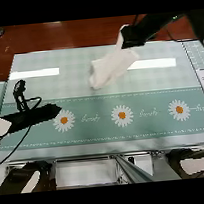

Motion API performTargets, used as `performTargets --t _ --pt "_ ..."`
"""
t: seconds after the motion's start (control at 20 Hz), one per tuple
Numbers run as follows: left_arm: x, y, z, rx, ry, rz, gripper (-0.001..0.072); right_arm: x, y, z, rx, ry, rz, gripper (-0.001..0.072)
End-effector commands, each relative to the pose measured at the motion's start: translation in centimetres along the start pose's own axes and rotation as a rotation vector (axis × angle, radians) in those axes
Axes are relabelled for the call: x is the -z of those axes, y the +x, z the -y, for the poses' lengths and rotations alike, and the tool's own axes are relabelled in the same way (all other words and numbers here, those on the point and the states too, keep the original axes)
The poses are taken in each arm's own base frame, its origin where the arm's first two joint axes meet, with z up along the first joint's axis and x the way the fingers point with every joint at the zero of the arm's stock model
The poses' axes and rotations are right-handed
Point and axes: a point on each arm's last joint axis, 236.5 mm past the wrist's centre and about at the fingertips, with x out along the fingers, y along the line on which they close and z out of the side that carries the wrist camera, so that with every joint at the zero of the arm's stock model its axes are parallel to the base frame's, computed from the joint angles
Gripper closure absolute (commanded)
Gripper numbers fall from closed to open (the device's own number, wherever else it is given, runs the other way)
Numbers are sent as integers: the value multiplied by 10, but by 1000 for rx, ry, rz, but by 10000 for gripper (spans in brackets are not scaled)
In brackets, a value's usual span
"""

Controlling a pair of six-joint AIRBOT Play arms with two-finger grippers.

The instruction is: Fold the shirts.

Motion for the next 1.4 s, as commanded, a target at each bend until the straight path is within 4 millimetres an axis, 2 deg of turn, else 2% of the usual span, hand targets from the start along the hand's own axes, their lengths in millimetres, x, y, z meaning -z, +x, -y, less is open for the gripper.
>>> performTargets --t 0.0,0.15,0.25,0.35,0.5,0.65,0.75,0.85,0.9,0.95,1.0,1.15,1.2,1.25,1.3,1.35 --pt "5 2 6 11 23 -16 679 19 -64 56 146 139 -8 690" --pt "9 3 11 20 38 -26 679 56 -121 120 288 329 -33 690" --pt "9 3 11 20 39 -26 679 81 -157 150 337 489 20 690" --pt "9 3 11 19 39 -26 679 121 -181 178 389 652 34 690" --pt "7 3 11 19 43 -18 679 196 -214 209 507 870 38 690" --pt "1 3 11 20 42 9 679 279 -238 224 651 1059 11 689" --pt "-3 3 11 21 42 26 679 333 -240 223 718 1150 -44 689" --pt "-6 3 11 21 42 37 679 394 -243 221 814 1274 -143 673" --pt "-8 3 11 21 42 44 679 410 -242 221 826 1353 -158 496" --pt "-10 3 11 21 42 52 679 412 -238 221 798 1391 -140 221" --pt "-11 3 12 21 42 60 679 400 -233 227 753 1360 -91 75" --pt "-27 0 11 14 98 113 679 364 -245 255 747 1252 8 79" --pt "-37 -4 10 8 103 131 679 344 -250 263 737 1203 38 82" --pt "-54 -12 10 1 93 156 680 318 -254 272 727 1137 71 117" --pt "-74 -21 13 -2 88 182 679 288 -255 278 711 1062 104 213" --pt "-100 -34 22 -1 117 210 680 250 -252 281 675 966 143 392"
